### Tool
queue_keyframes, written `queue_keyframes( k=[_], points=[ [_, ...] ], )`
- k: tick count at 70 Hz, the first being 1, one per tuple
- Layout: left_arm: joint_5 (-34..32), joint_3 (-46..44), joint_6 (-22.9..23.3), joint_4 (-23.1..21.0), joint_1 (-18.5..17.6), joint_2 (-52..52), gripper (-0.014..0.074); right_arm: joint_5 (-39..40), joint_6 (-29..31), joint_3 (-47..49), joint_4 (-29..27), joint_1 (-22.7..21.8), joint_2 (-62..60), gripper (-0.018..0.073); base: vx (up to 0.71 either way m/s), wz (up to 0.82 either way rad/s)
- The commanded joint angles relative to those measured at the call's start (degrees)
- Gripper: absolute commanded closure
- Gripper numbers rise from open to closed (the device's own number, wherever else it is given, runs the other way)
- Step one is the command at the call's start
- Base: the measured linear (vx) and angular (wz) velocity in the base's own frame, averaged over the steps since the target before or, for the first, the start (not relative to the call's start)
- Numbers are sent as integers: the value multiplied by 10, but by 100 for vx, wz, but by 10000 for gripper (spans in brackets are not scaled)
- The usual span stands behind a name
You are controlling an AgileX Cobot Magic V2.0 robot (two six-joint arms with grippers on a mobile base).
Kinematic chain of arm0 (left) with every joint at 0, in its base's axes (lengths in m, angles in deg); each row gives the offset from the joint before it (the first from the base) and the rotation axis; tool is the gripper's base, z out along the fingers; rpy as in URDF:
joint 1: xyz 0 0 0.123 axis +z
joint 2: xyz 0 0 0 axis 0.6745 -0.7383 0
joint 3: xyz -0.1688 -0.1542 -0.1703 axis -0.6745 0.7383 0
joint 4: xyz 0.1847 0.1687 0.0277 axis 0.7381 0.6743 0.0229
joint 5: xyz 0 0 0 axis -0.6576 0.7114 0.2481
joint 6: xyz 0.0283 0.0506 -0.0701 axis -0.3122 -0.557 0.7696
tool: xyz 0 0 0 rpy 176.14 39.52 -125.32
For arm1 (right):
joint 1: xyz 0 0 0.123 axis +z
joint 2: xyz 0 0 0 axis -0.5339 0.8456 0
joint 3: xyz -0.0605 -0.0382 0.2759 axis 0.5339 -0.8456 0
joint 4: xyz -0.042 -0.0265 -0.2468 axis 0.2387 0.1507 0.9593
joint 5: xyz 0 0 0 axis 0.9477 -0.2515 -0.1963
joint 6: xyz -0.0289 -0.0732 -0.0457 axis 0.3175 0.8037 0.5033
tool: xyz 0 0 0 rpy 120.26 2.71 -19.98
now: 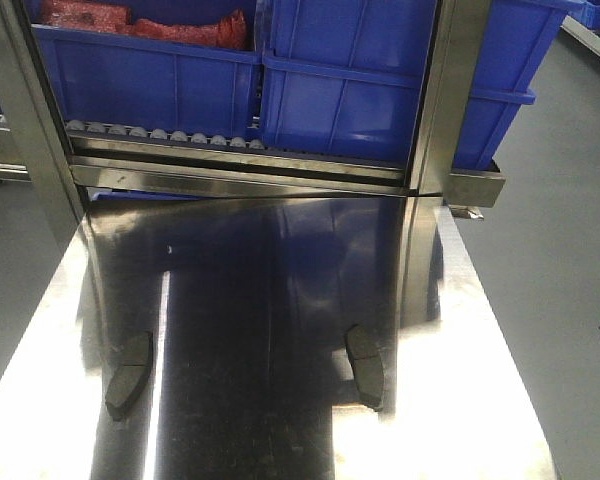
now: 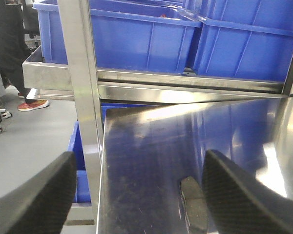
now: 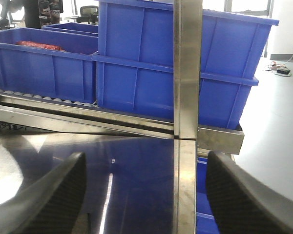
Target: Move and align brake pads A on conveyor
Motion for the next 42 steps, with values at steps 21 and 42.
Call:
queue_keyframes(
  k=[21,42],
  points=[
    [24,-155,3,-8,-4,-275,74,44,0,15,3,0,3,72,0,0],
    [142,-320,0,-17,-46,-516,74,44,0,15,3,0,3,72,0,0]
  ],
)
